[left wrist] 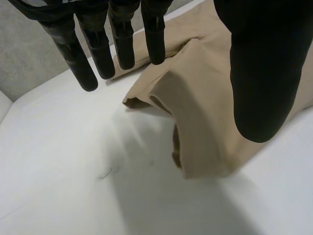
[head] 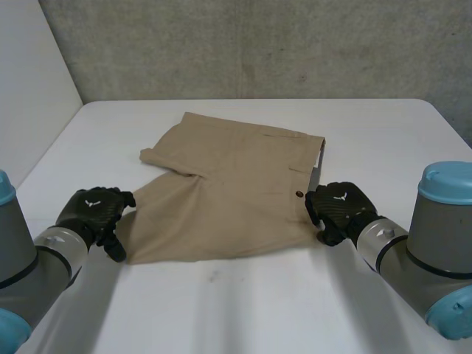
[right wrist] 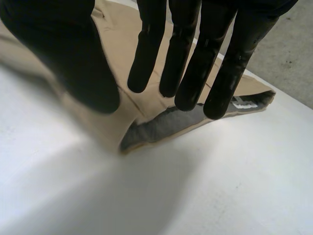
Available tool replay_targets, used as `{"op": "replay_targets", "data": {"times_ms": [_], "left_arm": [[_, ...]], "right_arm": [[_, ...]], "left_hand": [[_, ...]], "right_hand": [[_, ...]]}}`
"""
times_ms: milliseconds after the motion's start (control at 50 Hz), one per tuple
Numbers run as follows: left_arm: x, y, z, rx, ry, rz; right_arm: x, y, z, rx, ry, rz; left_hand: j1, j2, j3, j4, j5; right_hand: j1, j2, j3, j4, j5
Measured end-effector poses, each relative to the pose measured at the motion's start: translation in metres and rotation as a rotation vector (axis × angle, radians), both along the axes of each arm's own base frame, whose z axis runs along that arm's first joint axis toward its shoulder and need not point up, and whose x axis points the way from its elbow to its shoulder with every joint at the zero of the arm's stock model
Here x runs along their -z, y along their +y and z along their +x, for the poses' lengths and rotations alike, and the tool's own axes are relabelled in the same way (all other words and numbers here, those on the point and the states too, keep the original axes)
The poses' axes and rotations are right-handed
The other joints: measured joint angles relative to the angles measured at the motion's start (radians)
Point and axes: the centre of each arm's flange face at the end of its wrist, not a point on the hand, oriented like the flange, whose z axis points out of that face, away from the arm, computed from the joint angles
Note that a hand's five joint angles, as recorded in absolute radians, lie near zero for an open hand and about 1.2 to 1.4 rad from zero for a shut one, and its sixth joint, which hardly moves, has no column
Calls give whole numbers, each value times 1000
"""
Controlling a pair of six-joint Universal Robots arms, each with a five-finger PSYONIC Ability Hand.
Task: Fold the shorts.
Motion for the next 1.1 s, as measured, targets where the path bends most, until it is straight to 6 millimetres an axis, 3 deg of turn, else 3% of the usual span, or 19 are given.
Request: {"op": "replay_targets", "data": {"times_ms": [40, 100, 380, 680, 780, 840, 880, 1100], "left_arm": [[0, 1, 0, 2, 1, -1], [-1, 2, -1, 6, 2, -1], [-5, 0, -3, 9, 6, -19], [-10, 2, -2, 8, 13, -34], [-12, 3, -1, 9, 14, -36], [-12, 5, -2, 12, 14, -35], [-12, 7, -2, 15, 14, -34], [-4, 33, -13, 111, 17, 4]], "right_arm": [[1, 2, 0, -4, 3, 6], [2, 4, -1, -10, 5, 9], [-2, 13, 1, -62, -9, -5], [20, -1, 8, -64, 6, 14], [25, -4, 9, -67, 22, 14], [29, -7, 9, -70, 38, 10], [28, -9, 9, -69, 40, 4], [4, -14, 9, -49, 1, -57]], "left_hand": [[0, 0, 0, 0, 0], [0, 0, 0, 0, 0], [0, 0, 0, 0, 0], [0, 0, 0, 0, 0], [0, 0, 0, 0, 0], [0, 0, 0, 0, 0], [0, 0, 0, 0, 0], [109, 97, 102, 103, 98]], "right_hand": [[-217, -274, -286, -289, -257], [-312, -391, -406, -410, -380], [-348, -412, -449, -456, -434], [-348, -412, -449, -456, -434], [-307, -384, -400, -403, -385], [-53, -44, -73, -76, -89], [-23, 52, 31, 30, 8], [-11, 67, 61, 66, 55]]}}
